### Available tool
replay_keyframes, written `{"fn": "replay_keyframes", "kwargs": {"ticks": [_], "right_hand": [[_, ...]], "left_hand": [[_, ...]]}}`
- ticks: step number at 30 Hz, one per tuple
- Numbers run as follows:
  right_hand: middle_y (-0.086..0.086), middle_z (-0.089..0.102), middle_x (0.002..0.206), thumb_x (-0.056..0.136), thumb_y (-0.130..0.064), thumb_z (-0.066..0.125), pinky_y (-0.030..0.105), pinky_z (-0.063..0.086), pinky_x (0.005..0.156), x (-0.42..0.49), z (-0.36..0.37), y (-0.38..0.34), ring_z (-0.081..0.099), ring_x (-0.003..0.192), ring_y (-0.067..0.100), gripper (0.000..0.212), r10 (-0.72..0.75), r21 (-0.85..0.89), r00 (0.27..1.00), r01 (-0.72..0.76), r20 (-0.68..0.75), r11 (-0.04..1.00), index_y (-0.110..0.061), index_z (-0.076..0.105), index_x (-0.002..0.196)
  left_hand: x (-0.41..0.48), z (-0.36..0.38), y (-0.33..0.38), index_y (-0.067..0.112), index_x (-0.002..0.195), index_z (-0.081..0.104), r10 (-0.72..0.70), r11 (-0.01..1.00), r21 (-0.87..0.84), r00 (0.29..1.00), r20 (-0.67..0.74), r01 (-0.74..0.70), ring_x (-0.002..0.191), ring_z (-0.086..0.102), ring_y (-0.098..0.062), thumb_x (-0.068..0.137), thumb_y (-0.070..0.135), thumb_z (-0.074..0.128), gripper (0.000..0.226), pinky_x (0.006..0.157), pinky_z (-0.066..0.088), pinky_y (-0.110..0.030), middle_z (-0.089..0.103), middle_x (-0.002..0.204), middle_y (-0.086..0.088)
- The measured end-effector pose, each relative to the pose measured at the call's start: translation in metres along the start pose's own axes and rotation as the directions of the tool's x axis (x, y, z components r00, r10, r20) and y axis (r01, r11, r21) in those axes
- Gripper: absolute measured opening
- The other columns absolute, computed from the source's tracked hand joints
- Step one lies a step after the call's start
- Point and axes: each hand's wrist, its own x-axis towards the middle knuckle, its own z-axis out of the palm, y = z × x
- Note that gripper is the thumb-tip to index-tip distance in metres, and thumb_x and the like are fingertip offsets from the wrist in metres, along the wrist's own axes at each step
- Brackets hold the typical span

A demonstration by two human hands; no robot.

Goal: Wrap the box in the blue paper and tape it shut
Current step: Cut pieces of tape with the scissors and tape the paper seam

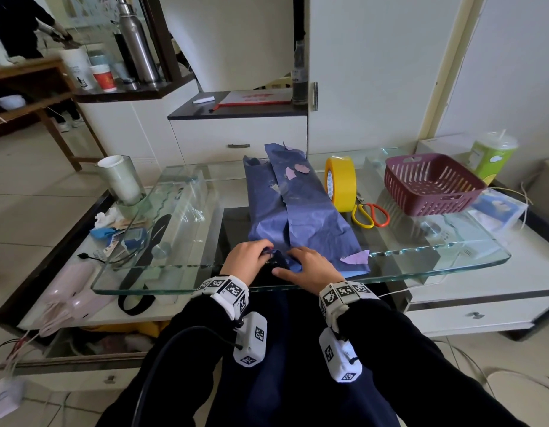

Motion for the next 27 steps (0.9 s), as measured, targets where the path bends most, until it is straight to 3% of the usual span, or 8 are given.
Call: {"fn": "replay_keyframes", "kwargs": {"ticks": [6,10,12,15,19,23,25,27], "right_hand": [[0.014,0.058,0.118,0.094,-0.027,0.051,0.039,0.042,0.089,0.008,0.004,-0.003,0.053,0.111,0.036,0.028,0.107,0.036,0.989,-0.104,-0.099,0.994,-0.009,0.059,0.114],[0.016,0.064,0.110,0.091,-0.026,0.054,0.040,0.047,0.086,0.011,-0.001,0.004,0.056,0.105,0.039,0.024,0.185,0.130,0.976,-0.170,-0.114,0.977,-0.017,0.067,0.109],[0.014,0.064,0.110,0.089,-0.029,0.057,0.041,0.048,0.087,0.011,-0.002,0.007,0.056,0.105,0.038,0.024,0.178,0.125,0.978,-0.164,-0.110,0.979,-0.017,0.067,0.107],[0.007,0.062,0.118,0.086,-0.029,0.062,0.039,0.046,0.091,0.010,-0.003,0.006,0.055,0.110,0.029,0.033,0.088,0.083,0.992,-0.081,-0.093,0.993,-0.016,0.061,0.116],[0.003,0.050,0.130,0.082,-0.030,0.065,0.043,0.039,0.101,0.015,-0.002,0.004,0.046,0.123,0.025,0.053,0.018,0.033,0.999,-0.017,-0.051,0.999,-0.022,0.047,0.131],[0.001,0.042,0.129,0.082,-0.051,0.060,0.043,0.028,0.104,0.019,0.001,0.004,0.036,0.127,0.020,0.052,-0.020,-0.057,1.000,0.020,-0.016,0.998,-0.026,0.052,0.128],[0.000,0.046,0.126,0.086,-0.061,0.048,0.042,0.025,0.104,0.020,0.002,0.004,0.037,0.125,0.018,0.052,-0.009,-0.042,1.000,0.008,-0.026,0.999,-0.024,0.059,0.120],[-0.001,0.052,0.115,0.090,-0.059,0.040,0.040,0.026,0.100,0.021,0.002,0.005,0.043,0.118,0.018,0.048,0.017,0.037,0.997,-0.014,-0.072,0.999,-0.020,0.067,0.102]], "left_hand": [[0.009,0.000,0.005,0.013,0.108,0.063,-0.025,0.997,0.070,1.000,0.007,0.024,0.103,0.059,-0.031,0.092,0.030,0.056,0.025,0.080,0.043,-0.036,0.067,0.105,-0.013],[0.013,0.004,0.005,0.016,0.116,0.060,0.079,0.992,0.093,0.996,0.033,-0.082,0.112,0.052,-0.026,0.085,0.004,0.059,0.033,0.093,0.040,-0.031,0.059,0.120,-0.004],[0.017,0.007,0.001,0.016,0.114,0.061,0.087,0.989,0.117,0.996,0.016,-0.089,0.110,0.049,-0.028,0.083,-0.003,0.057,0.037,0.096,0.039,-0.034,0.055,0.120,-0.004],[0.019,0.008,-0.002,0.016,0.107,0.067,0.071,0.990,0.119,0.997,0.031,-0.075,0.107,0.051,-0.027,0.085,0.003,0.058,0.028,0.093,0.038,-0.032,0.059,0.114,-0.005],[0.014,0.011,-0.007,0.010,0.109,0.067,0.090,0.996,-0.002,0.995,-0.040,-0.090,0.109,0.048,-0.029,0.078,-0.006,0.058,0.036,0.095,0.036,-0.028,0.056,0.117,-0.010],[0.009,0.012,-0.016,0.002,0.118,0.055,-0.141,0.975,-0.197,0.977,-0.162,0.108,0.116,0.042,-0.032,0.073,-0.020,0.043,0.052,0.102,0.036,-0.032,0.041,0.125,-0.018],[0.014,0.013,-0.017,-0.001,0.122,0.050,-0.311,0.915,-0.317,0.936,-0.163,0.249,0.113,0.047,-0.036,0.086,-0.010,0.045,0.038,0.100,0.037,-0.037,0.043,0.124,-0.023],[0.020,0.013,-0.016,-0.004,0.124,0.046,-0.440,0.813,-0.451,0.896,-0.060,0.368,0.113,0.052,-0.036,0.094,0.011,0.050,0.034,0.099,0.039,-0.037,0.050,0.123,-0.025]]}}
